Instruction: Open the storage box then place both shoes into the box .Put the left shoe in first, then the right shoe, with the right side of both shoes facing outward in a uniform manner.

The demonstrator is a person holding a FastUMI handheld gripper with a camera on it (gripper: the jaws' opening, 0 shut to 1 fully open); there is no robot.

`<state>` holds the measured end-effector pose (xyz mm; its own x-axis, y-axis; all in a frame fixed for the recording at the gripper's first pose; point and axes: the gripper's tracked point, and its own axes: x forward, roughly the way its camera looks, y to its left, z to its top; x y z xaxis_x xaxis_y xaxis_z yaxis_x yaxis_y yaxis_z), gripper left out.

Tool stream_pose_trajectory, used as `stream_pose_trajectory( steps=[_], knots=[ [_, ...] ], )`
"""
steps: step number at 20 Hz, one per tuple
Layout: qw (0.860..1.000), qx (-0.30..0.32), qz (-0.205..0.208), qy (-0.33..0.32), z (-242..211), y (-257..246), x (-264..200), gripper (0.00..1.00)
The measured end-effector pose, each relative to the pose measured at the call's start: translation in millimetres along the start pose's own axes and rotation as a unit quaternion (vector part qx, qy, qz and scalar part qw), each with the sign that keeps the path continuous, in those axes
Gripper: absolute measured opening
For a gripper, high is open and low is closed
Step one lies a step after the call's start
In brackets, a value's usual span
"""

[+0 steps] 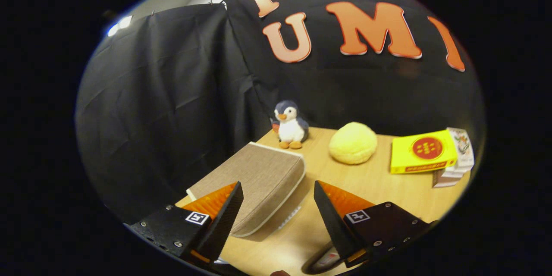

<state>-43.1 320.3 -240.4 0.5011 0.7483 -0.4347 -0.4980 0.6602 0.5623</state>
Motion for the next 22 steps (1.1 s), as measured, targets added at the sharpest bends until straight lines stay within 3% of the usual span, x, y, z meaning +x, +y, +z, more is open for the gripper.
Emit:
stream_pose_trajectory(
  steps=[4,7,12,17,22],
  knots=[
    [0.994,0.072,0.052,0.064,-44.3,2.1,21.5,0.96],
    [0.982,0.132,0.1,0.092,-65.2,5.5,35.1,0.97],
    [0.95,0.229,0.175,0.122,-82.3,13.9,44.1,0.96],
    [0.908,0.321,0.238,0.125,-89.7,23.6,58.2,0.95],
    [0.887,0.369,0.264,0.09,-81.9,16.5,57.7,0.84]
  ],
)
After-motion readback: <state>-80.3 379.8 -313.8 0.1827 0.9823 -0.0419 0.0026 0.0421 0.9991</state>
